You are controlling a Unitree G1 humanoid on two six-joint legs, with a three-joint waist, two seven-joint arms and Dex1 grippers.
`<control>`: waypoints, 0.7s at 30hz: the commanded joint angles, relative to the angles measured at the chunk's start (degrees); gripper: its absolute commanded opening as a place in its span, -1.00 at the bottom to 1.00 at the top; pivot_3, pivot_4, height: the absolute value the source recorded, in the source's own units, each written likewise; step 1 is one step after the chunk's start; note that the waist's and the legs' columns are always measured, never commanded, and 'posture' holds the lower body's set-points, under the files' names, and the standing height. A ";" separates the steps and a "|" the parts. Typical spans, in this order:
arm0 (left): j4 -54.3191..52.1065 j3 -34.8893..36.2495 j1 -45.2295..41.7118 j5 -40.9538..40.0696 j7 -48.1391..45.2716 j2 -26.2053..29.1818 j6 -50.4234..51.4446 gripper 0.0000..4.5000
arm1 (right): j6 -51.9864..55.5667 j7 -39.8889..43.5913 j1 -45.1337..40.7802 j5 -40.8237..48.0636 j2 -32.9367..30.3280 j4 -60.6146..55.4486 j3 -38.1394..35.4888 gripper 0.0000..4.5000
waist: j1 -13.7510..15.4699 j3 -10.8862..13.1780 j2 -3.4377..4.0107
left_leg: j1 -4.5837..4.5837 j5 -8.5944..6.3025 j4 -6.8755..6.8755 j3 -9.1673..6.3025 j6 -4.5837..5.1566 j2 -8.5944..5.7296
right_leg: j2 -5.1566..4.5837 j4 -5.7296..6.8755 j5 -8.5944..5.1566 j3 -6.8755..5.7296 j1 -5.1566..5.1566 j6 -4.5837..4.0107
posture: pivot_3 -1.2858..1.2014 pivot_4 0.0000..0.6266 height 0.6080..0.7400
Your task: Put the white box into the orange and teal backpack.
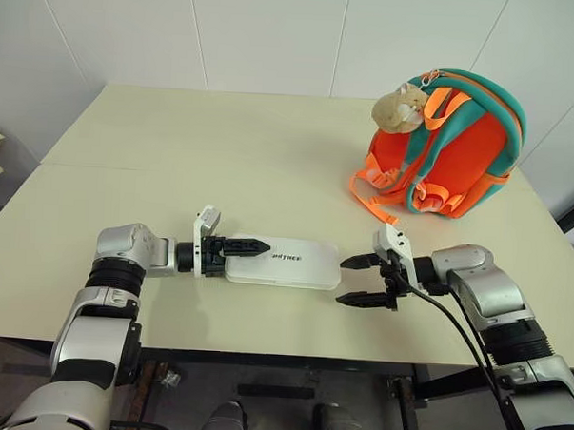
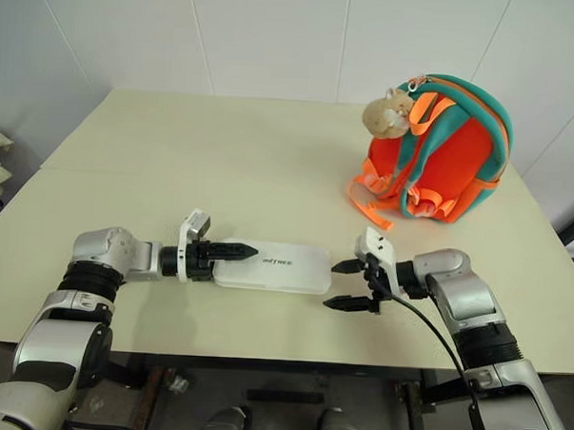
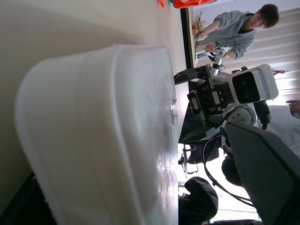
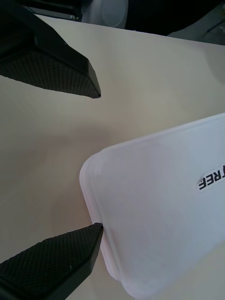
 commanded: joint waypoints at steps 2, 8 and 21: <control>1.70 -2.91 1.87 2.82 -0.15 0.08 -0.47 0.80 | -2.73 -0.11 0.87 -0.84 -1.90 -0.30 -1.33 1.00 | -0.10 0.00 0.00 | 0.00 -0.01 0.00 0.00 0.00 0.00 | 0.00 -0.01 0.00 0.00 0.00 0.00 | 0.03 -0.52 1.00; -1.76 -0.51 3.06 0.45 -2.89 1.24 -1.47 -0.02 | -2.22 -1.11 3.91 0.49 -3.19 -3.52 -3.28 1.00 | -0.59 0.01 -0.01 | -0.07 -0.20 -0.10 0.05 0.04 0.05 | 0.01 -0.03 -0.13 0.01 -0.17 -0.03 | 0.03 -0.52 1.00; -24.32 7.69 13.02 -4.81 -6.55 7.32 -11.09 -0.43 | -2.76 -11.75 0.78 2.73 -7.85 4.75 -18.42 1.00 | -0.51 0.07 -0.08 | -0.88 -0.17 -0.17 0.08 -0.08 0.10 | 0.02 0.54 -0.40 0.05 -1.25 -0.24 | 0.03 -0.52 1.00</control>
